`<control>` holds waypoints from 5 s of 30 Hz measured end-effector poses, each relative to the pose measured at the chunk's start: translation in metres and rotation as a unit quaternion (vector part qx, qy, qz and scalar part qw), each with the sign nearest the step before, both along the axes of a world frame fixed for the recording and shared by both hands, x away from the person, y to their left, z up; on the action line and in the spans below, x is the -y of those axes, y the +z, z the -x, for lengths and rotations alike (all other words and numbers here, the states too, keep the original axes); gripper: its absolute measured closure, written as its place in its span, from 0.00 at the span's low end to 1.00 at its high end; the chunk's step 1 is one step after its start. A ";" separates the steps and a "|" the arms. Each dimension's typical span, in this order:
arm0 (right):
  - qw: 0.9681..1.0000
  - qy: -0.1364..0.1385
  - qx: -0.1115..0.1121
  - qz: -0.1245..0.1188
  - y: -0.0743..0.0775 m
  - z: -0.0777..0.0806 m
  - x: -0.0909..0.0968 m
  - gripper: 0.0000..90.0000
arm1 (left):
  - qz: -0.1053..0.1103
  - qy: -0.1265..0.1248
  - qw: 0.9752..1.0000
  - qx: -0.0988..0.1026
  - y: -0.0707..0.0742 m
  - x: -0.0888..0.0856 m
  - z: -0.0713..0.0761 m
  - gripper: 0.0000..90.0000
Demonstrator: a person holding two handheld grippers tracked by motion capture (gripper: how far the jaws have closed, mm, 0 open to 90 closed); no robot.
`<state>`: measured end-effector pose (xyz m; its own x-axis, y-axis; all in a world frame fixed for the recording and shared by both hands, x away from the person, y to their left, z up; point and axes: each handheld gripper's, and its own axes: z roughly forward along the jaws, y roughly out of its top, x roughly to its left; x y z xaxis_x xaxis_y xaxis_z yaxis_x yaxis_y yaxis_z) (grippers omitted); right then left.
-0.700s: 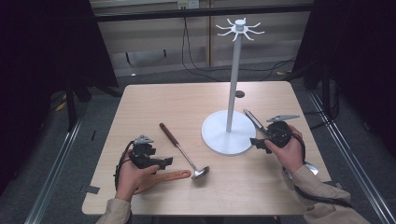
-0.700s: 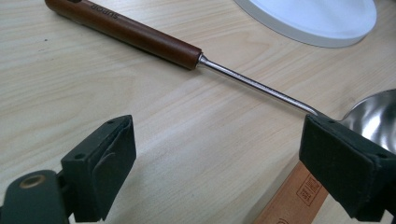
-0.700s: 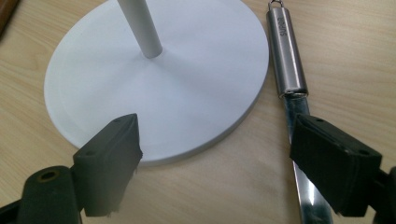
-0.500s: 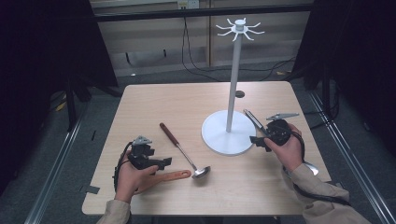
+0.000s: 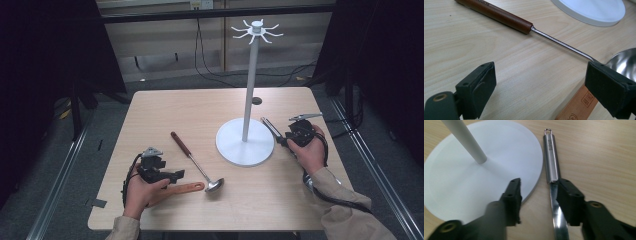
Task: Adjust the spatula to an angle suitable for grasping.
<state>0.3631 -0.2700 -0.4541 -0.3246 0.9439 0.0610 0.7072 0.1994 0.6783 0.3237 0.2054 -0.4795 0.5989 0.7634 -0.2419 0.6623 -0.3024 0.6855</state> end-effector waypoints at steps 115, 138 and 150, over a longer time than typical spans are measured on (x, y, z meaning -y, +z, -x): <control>0.960 0.012 0.228 -0.164 0.083 0.070 -0.003 0.84 | -0.009 -0.033 0.999 0.001 0.000 0.021 -0.007 0.10; 0.949 0.042 0.265 -0.167 0.108 0.089 -0.014 0.84 | -0.014 -0.035 0.999 0.000 0.000 0.024 -0.008 0.10; 0.941 0.059 0.286 -0.172 0.118 0.093 -0.022 0.84 | -0.011 -0.035 0.999 -0.002 -0.001 0.024 -0.009 0.10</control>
<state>0.2703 -0.2482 -0.3364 -0.4991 0.8553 0.1394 0.1937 -0.0467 0.9800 0.3327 0.1818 -0.4808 0.6507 0.7246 -0.2269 0.6411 -0.3641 0.6756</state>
